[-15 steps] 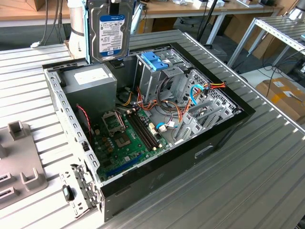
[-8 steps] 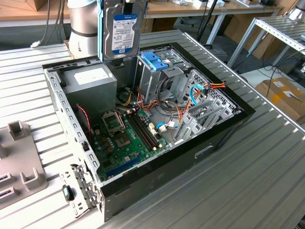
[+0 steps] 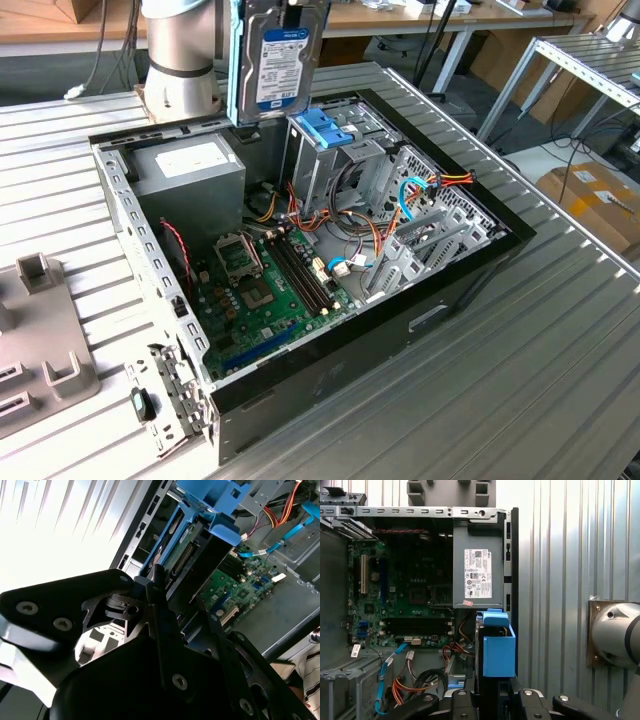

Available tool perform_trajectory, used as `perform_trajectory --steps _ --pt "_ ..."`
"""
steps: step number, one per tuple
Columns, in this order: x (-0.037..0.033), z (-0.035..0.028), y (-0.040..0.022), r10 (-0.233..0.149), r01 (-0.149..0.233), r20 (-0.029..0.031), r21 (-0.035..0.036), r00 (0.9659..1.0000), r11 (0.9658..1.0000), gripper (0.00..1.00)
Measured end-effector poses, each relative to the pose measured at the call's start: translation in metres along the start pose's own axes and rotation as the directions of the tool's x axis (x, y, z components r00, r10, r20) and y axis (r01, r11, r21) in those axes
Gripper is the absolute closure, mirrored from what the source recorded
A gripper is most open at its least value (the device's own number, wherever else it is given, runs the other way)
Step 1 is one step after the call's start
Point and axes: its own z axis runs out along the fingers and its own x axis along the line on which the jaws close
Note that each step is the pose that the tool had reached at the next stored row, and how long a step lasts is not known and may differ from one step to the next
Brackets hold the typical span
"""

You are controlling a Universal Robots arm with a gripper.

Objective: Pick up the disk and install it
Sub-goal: 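Pick up the disk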

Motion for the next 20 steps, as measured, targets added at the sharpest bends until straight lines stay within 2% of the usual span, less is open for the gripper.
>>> perform_trajectory --steps 9,10,12,16,20 --pt "0.0004 -0.0003 -0.0307 0.0 0.0 0.0001 0.0 1.0 1.0 0.65" --pt "0.0005 -0.0004 -0.0364 0.0 0.0 0.0001 -0.0001 1.0 1.0 0.65" --pt "0.0006 -0.0005 -0.0433 0.0 0.0 0.0002 0.0 1.0 1.0 0.65" --pt "0.0008 -0.0008 -0.0638 0.0 0.0 0.0001 0.0 1.0 1.0 0.65" --pt "0.001 -0.0011 -0.0783 0.0 0.0 0.0001 0.0 1.0 1.0 0.65"
